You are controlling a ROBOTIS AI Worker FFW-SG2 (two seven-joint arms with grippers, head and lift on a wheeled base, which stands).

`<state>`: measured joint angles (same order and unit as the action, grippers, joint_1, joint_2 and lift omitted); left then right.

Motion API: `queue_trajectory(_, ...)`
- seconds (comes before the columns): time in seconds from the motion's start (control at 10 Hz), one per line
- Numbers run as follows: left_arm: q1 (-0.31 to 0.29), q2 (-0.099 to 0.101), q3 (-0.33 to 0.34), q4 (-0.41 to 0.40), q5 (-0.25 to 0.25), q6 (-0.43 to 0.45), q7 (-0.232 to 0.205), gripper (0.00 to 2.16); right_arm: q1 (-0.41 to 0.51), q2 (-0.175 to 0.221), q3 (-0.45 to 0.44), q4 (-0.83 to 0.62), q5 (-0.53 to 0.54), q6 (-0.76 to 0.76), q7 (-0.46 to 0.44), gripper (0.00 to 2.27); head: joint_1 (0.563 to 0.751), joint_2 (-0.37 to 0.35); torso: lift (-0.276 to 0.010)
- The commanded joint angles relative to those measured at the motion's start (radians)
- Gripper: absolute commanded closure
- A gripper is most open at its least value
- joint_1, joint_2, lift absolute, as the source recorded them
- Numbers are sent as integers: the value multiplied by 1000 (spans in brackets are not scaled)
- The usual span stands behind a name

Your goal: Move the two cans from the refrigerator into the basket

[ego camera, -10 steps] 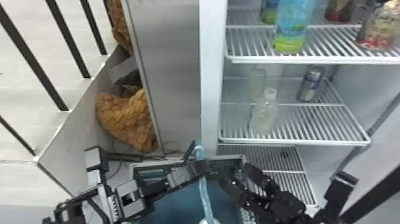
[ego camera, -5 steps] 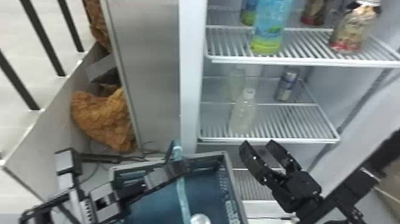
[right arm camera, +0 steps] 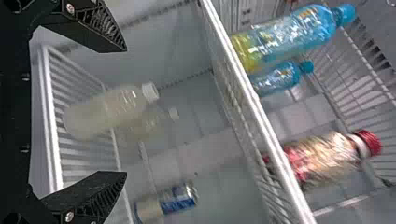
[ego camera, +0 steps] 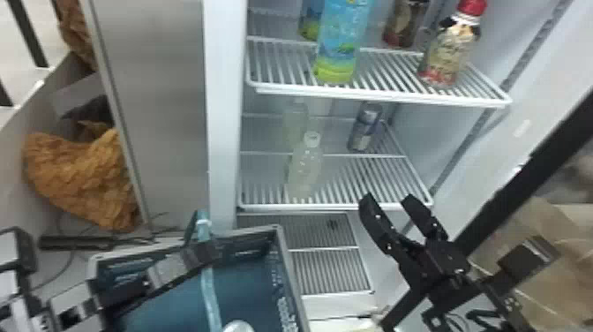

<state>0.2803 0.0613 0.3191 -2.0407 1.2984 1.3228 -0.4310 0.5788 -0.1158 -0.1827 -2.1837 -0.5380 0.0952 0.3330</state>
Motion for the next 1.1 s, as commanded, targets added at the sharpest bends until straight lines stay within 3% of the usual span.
queue_trajectory(0.0,-1,0,0,0,0,0,0,1210,-17,1,-39,18,22,-22,-3,99,695,-252,-219)
queue_trajectory(0.5,-10,2,-2,0,-4,2,0,1210,-76,1,-67,138,47,-142,-34,96,695,-328,-219)
queue_trajectory(1.0,-30,2,-10,15,-2,-2,1,1211,-179,2,-81,244,113,-152,-74,96,695,-350,-219)
